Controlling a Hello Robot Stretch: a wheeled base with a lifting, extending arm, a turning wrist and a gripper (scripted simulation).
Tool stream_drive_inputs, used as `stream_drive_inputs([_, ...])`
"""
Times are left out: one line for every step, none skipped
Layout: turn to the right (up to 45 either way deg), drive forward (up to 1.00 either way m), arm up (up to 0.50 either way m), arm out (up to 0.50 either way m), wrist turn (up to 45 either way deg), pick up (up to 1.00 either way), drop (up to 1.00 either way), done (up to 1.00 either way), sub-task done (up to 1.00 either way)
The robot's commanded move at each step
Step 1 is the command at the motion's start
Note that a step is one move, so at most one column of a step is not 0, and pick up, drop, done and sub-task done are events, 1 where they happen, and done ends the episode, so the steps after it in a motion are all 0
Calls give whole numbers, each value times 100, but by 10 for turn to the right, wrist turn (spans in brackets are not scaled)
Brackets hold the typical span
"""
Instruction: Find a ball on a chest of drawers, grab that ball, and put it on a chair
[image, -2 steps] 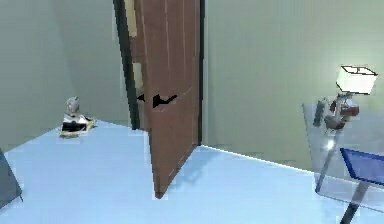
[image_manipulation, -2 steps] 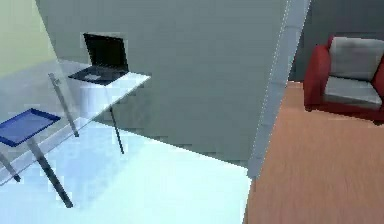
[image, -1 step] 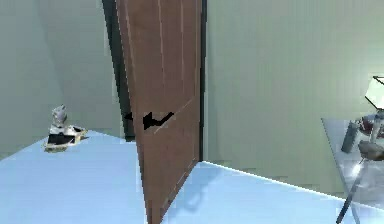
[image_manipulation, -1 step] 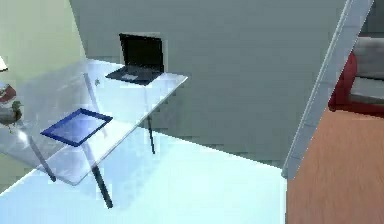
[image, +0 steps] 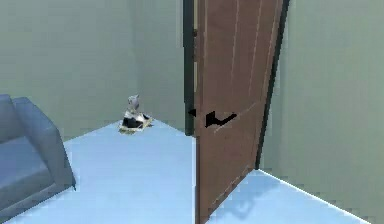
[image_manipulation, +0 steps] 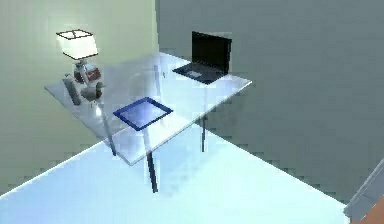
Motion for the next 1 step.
stream_drive_inputs([0, 20, 0, 0, 0, 0, 0, 0, 0])
